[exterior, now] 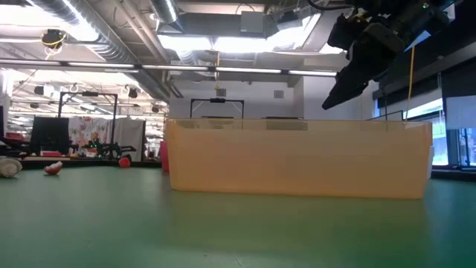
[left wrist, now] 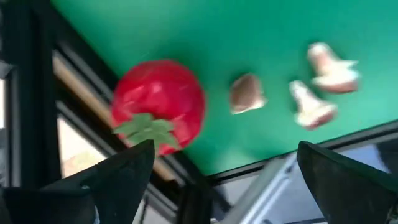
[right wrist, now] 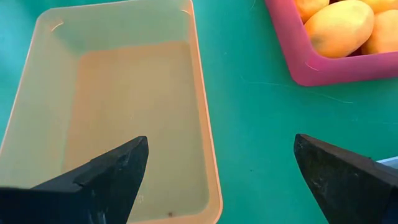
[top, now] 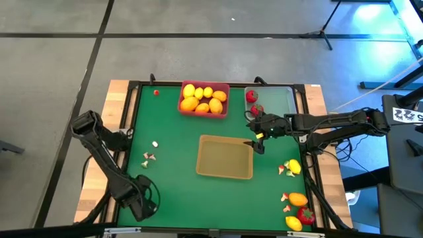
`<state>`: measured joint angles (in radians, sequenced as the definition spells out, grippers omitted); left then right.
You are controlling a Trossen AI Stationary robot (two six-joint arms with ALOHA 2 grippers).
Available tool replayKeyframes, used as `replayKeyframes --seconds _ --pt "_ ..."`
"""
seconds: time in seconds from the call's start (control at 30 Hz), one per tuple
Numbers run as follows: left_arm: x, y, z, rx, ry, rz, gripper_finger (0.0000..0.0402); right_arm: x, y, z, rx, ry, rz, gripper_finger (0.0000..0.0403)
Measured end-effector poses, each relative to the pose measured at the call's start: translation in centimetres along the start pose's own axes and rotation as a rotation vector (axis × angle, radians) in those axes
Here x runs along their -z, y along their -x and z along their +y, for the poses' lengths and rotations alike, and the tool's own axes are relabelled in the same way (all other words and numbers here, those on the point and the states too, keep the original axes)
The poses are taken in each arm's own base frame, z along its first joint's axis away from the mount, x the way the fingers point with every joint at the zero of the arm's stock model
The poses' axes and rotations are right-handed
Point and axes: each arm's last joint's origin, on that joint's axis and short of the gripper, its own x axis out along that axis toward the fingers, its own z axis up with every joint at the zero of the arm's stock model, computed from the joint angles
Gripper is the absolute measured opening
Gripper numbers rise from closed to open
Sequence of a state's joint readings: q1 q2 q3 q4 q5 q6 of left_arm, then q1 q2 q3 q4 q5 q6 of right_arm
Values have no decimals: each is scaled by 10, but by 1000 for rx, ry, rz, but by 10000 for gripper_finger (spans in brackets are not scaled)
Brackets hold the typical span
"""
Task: Sort produce into baskets
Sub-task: Put the red tomato into the white bin
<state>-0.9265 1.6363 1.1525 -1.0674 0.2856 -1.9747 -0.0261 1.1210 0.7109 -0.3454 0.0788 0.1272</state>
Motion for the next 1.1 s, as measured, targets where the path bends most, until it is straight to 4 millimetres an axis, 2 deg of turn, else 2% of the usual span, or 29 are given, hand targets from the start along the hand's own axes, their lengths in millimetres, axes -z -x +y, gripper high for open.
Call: replayKeyframes --seconds 0.33,0.73,0.87,1.1 --pt "-11 -26 18 -133 -19 3 388 0 0 0 1 1 3 399" --pt "-14 -34 24 -163 -59 -7 384 0 0 0 1 1 3 399" --pt "-10 -35 24 -149 -80 -2 349 0 0 0 1 2 3 399" --pt "-5 -37 24 -132 -104 5 249 0 0 0 1 3 3 399"
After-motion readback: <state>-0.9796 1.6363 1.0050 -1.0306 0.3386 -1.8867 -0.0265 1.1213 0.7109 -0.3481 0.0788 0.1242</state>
